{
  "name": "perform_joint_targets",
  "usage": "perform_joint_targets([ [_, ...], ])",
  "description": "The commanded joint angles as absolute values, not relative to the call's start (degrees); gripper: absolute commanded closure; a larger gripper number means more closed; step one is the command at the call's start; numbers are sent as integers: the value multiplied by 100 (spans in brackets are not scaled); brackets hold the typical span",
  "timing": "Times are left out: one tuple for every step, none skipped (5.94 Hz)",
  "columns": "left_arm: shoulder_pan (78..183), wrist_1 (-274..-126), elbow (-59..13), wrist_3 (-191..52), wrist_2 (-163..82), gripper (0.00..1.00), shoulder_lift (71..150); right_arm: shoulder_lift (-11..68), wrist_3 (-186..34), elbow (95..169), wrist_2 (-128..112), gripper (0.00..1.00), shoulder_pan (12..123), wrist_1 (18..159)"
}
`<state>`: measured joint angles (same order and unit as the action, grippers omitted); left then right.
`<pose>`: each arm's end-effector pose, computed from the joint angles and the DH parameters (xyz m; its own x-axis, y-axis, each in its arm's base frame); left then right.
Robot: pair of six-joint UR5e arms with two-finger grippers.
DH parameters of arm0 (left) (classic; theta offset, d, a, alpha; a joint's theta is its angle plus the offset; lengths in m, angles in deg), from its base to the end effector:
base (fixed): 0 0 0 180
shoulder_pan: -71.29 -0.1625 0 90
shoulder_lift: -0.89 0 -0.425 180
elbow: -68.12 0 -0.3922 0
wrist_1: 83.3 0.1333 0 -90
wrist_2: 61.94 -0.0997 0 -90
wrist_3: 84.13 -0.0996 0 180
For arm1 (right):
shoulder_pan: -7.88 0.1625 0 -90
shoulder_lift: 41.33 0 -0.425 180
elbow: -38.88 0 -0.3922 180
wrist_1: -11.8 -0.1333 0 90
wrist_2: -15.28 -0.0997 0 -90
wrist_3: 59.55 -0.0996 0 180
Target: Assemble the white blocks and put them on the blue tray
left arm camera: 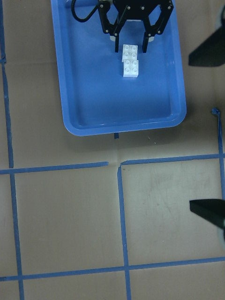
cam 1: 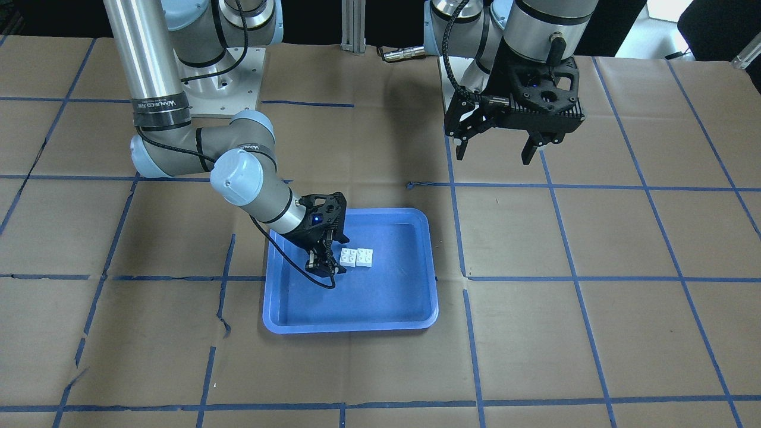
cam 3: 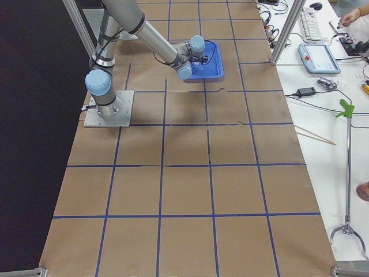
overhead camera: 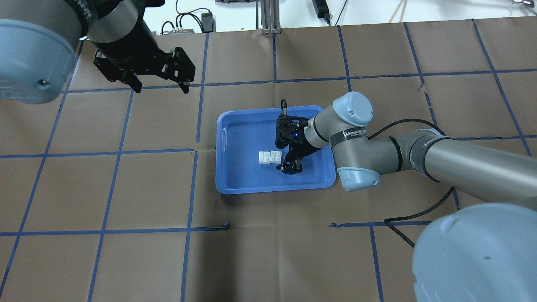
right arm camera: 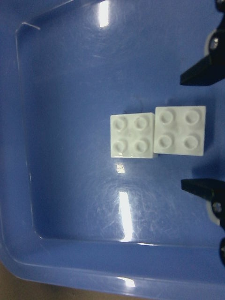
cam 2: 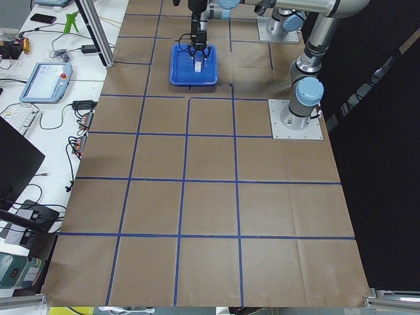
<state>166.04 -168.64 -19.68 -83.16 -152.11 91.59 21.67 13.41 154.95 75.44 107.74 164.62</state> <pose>-0.1745 -0.4943 0.5094 -0.9978 0.0657 -0.0011 0.0654 0.9921 -0.1073 0.2729 -0.5022 0.1594 -0.0848 -0.9962 0.0182 -0.8527 0.0631 -0.5185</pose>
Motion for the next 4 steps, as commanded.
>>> perform_joint_targets([
  [16603,-16864,-1968,-8316,-15211,2,9159,2370,1017,15420,7679,0,10738,16386],
  [16603,-16864,-1968,-8316,-15211,2,9159,2676,562,15384,8133,0,10677,16159],
  [16603,-16864,-1968,-8316,-15211,2,9159,3088,-112,15349,8537,0,10650,15556],
  [16603,-16864,-1968,-8316,-15211,2,9159,3527,-1302,15105,9081,0,10519,14410],
])
